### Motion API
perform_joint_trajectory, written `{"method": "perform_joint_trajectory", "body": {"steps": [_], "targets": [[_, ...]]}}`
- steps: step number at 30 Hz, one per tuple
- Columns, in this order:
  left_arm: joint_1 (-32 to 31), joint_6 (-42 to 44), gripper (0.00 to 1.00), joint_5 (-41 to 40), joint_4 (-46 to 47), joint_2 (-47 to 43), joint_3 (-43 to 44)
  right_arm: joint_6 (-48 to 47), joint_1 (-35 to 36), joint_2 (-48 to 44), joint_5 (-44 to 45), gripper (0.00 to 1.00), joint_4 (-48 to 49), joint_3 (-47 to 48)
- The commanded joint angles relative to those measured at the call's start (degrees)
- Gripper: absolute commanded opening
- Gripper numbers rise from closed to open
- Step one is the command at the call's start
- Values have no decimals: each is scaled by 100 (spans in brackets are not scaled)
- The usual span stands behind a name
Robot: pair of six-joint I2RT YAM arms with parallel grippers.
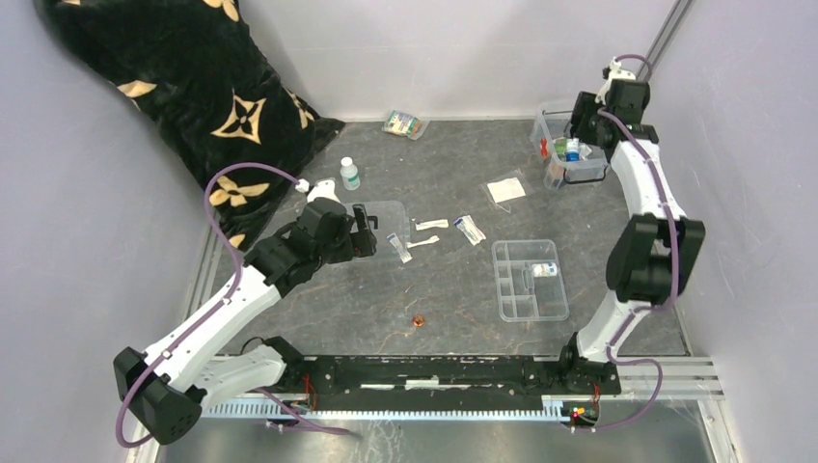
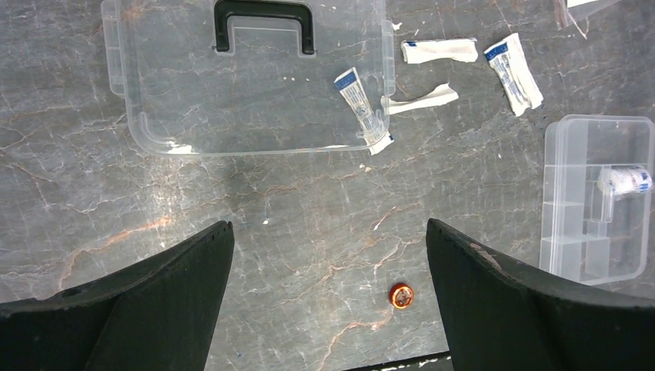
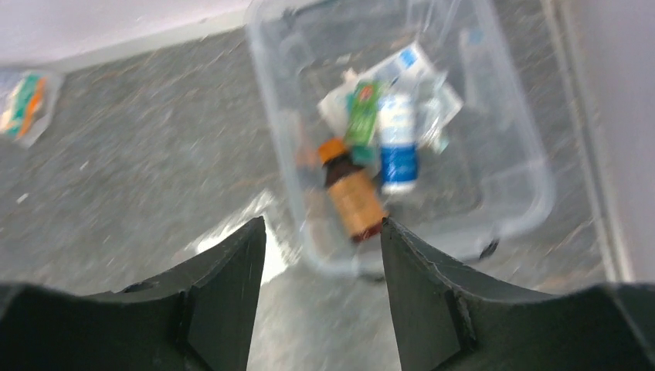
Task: Organize the medicine kit
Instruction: Place the medical item at the medicine box, then pick up the medical item at the center of the board.
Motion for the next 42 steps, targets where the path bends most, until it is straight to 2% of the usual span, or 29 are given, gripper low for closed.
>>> {"method": "perform_joint_trajectory", "body": {"steps": [1,5,14,16,20,25,31,42], "targets": [[1,389,100,-63,44,164,95,750,151,-1505,-871,63,834,-1302],[1,538,99,-197,46,327,217,843,747,-2389,-1033,64,887,-2289],[283,737,100,-1575,-226,471,664,912,3472,-4193,84,69,737,-4532],[629,736,100,-1471,-146,494,626,1132,4121,-4441,268,70,675,-4923],[1781,833,100,-756,106,521,447,1524,5622,-4584,1138,72,471,-5354],[2035,1060,100,-736,364,407,262,1792,7148,-4131,1991,78,248,-5306],[2067,1128,100,-814,634,346,-51,1685,7974,-3071,2305,81,144,-4827],[2111,1140,100,-842,635,314,-45,1594,8228,-1951,1958,76,370,-4482]]}}
